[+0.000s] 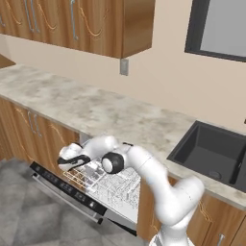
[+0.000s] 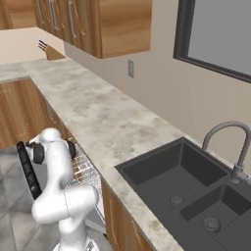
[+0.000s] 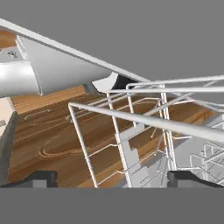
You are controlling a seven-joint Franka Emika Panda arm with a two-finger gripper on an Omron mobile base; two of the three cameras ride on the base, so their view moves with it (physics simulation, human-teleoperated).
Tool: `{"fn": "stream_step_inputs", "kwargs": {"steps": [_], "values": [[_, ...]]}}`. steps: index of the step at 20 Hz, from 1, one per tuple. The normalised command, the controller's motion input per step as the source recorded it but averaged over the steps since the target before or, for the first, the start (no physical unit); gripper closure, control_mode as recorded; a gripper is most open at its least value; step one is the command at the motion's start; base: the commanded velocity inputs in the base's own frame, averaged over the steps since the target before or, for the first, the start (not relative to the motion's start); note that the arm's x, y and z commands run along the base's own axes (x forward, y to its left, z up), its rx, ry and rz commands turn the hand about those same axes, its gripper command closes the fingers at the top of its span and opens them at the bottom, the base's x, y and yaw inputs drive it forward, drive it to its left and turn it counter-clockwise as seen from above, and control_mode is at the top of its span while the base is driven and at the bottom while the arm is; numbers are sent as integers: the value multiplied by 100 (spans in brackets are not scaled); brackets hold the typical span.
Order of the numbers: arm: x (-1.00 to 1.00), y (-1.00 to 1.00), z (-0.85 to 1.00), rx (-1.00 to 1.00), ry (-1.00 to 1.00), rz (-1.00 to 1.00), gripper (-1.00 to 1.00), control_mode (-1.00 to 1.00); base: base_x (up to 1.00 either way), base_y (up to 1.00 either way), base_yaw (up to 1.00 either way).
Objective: Open the dishwasher door and pull out the top rack.
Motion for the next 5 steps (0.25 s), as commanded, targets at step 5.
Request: {"fn": "stream_step_inputs", "kwargs": {"steps": [5], "values": [[-89, 11, -33, 66, 72, 22, -100, -100, 0, 0, 0]]}}
